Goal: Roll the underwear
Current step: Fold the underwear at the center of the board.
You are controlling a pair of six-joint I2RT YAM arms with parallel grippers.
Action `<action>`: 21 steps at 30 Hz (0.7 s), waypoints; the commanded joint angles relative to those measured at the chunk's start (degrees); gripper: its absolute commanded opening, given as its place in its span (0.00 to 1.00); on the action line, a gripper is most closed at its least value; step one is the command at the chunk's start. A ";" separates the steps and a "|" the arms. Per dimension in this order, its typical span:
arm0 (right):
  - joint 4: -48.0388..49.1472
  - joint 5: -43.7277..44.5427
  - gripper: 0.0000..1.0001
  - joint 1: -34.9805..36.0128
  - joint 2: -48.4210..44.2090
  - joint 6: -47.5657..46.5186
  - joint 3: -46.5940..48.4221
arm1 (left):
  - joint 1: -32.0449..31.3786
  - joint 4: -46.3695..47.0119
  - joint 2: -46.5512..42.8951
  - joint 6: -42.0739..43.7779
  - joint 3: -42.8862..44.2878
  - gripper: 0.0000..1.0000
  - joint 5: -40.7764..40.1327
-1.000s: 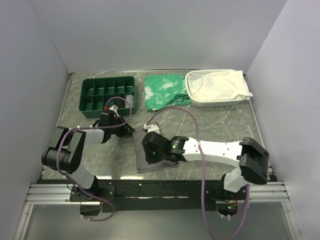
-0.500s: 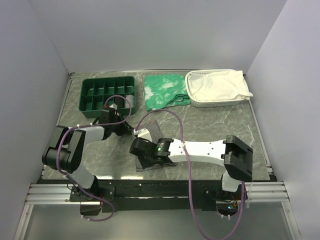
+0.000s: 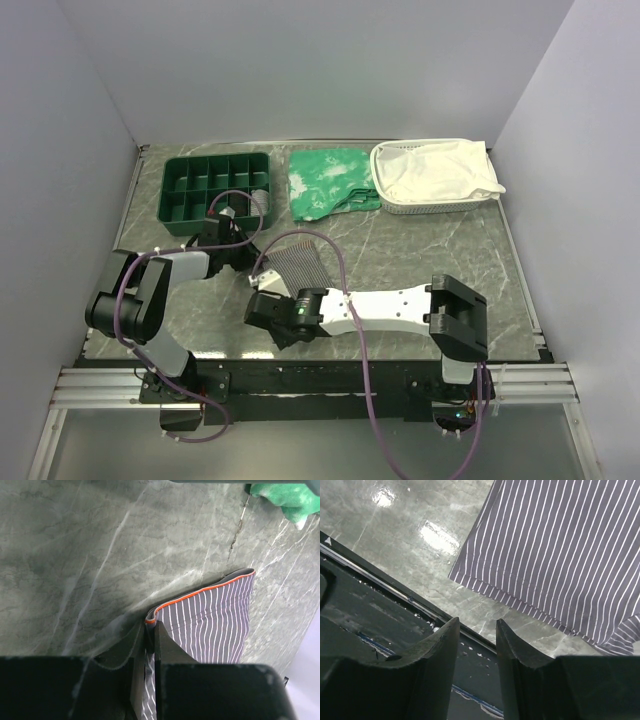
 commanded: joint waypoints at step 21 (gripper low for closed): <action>-1.56 0.08 0.42 0.67 13.38 -7.57 13.04 | -0.10 -0.23 1.78 1.45 1.69 0.01 -1.09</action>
